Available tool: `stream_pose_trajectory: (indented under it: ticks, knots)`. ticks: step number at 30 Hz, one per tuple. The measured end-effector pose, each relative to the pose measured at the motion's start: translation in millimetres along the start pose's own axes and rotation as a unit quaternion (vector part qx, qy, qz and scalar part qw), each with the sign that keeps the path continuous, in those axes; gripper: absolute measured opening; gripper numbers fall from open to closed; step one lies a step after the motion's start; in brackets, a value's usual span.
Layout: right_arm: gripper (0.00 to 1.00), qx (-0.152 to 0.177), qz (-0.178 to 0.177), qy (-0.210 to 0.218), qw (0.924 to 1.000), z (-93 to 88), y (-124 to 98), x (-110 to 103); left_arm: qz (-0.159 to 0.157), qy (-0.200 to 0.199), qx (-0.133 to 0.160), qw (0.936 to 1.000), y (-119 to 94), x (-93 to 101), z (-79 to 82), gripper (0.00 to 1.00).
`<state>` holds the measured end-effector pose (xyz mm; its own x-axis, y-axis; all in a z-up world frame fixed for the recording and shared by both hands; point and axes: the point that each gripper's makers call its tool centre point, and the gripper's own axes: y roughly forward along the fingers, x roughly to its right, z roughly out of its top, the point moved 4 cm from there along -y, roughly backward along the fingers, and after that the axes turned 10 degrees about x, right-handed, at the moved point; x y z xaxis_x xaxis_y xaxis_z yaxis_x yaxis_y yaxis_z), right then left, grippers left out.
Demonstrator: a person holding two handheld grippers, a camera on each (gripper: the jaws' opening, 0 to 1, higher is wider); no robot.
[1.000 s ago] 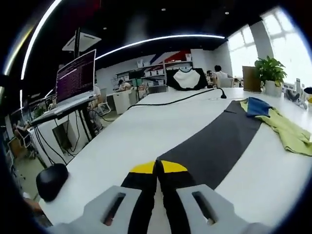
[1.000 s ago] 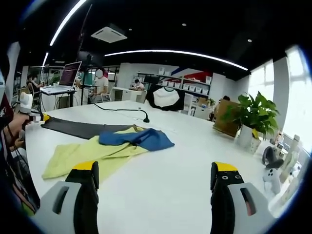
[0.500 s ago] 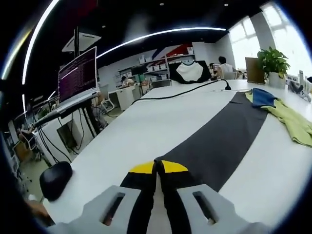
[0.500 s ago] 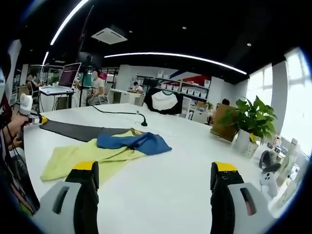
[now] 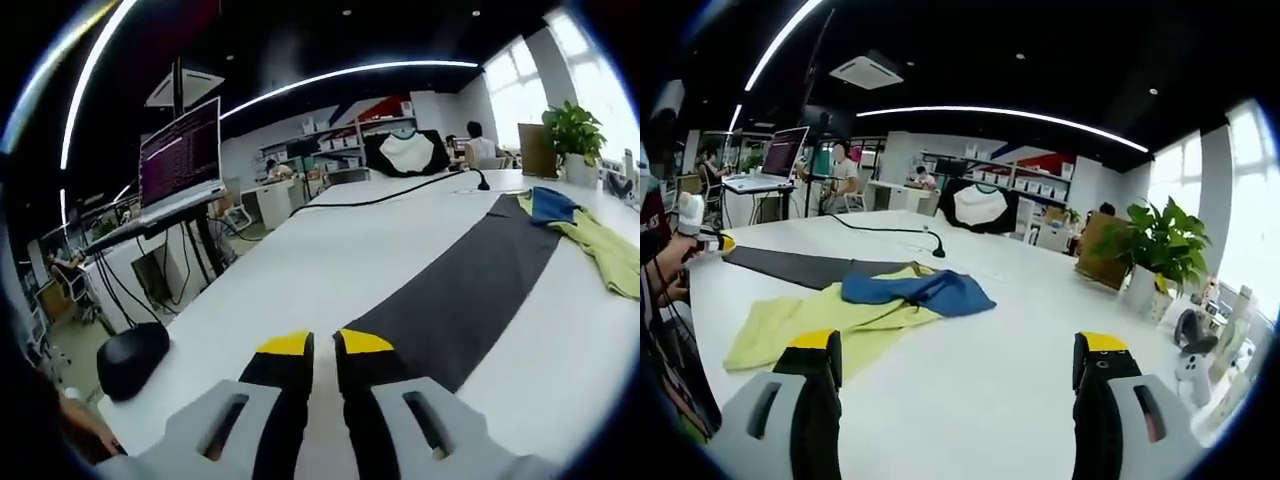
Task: Fold the garment on the visible template until the final outline fits inside the template.
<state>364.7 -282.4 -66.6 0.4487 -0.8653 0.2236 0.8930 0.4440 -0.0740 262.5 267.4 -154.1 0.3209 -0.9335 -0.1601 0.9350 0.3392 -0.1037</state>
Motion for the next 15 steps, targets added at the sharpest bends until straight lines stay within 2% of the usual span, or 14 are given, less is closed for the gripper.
stream_pose_trajectory:
  ticks: [2,4,5,7,9,11,13,15]
  knots:
    - [0.99,0.002,0.001,-0.002,1.0000,2.6,3,0,-0.020,-0.011,0.024,0.9994,0,6.7,6.3,0.09]
    - [0.99,0.007,0.003,-0.004,1.0000,6.4,7,0,-0.018,-0.019,0.008,0.9996,-6,9.0,4.1,0.04]
    - [0.99,0.009,0.004,-0.005,0.9999,8.3,8,0,-0.045,-0.006,0.029,0.9985,-6,16.0,9.3,0.05]
    - [0.99,0.014,0.009,-0.008,0.9998,12.9,12,-1,-0.050,-0.027,0.041,0.9975,-10,22.2,13.3,0.07]
    - [0.98,0.011,0.020,-0.012,0.9997,16.0,15,-5,-0.075,-0.028,0.058,0.9951,-12,32.7,18.8,0.07]
    - [0.98,0.018,0.027,-0.014,0.9994,21.3,19,-8,-0.083,-0.034,0.071,0.9934,-14,38.6,23.3,0.07]
    - [0.99,0.022,0.030,-0.018,0.9991,25.3,23,-11,-0.099,-0.056,0.094,0.9890,-15,47.3,30.7,0.07]
    - [0.99,0.027,0.034,-0.021,0.9988,29.4,28,-12,-0.123,-0.084,0.103,0.9834,-18,56.9,35.5,0.08]
